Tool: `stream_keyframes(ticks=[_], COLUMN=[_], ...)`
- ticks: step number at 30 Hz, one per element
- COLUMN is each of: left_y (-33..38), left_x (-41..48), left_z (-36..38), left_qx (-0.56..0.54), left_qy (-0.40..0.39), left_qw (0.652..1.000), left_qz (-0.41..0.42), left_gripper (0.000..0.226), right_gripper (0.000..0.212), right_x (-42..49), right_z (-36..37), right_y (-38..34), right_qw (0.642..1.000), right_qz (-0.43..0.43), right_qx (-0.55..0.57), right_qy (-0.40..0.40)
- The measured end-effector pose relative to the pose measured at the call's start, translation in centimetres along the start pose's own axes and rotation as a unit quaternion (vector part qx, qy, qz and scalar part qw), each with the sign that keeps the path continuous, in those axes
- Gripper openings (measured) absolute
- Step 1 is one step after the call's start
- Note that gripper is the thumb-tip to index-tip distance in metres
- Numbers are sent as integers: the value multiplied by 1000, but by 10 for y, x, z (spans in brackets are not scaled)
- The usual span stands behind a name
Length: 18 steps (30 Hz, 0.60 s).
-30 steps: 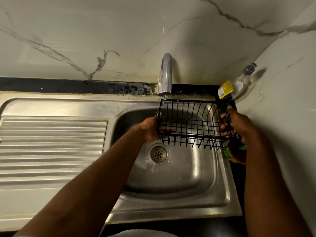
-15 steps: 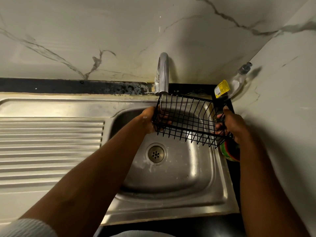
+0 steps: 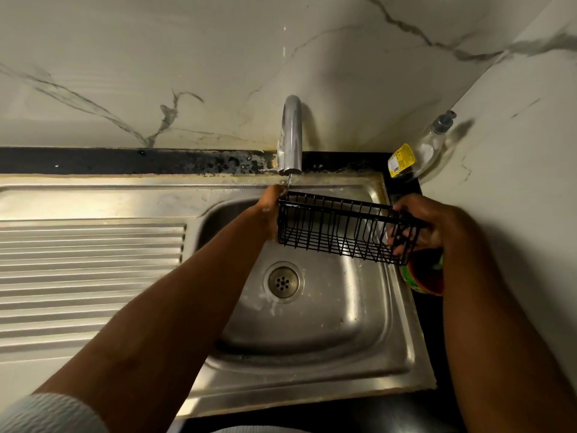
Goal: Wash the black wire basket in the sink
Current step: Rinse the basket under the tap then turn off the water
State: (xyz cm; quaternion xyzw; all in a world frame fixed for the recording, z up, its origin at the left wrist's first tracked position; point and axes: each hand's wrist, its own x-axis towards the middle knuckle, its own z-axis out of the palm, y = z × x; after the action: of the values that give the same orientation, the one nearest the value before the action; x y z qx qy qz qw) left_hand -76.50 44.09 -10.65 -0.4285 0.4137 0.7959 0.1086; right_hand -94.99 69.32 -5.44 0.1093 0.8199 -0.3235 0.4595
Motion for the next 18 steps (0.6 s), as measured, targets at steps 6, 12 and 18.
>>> stream_keyframes(ticks=[6,12,18], left_y=[4,6,7], left_x=[-1,7,5], left_z=[-5,-5,5], left_qx=[-34,-45,-16], left_qy=[38,49,48], left_qw=[998,998,996], left_qz=[37,-23,-79], left_gripper=[40,51,76], right_gripper=[56,55,92], right_x=[-3,-10,-24], right_z=[-1,2,13], right_y=[-3,-4,-2], right_qw=[999,995,993], right_qz=[-23,-59,-98], right_qx=[29,77,63], right_qy=[-24,-37,20])
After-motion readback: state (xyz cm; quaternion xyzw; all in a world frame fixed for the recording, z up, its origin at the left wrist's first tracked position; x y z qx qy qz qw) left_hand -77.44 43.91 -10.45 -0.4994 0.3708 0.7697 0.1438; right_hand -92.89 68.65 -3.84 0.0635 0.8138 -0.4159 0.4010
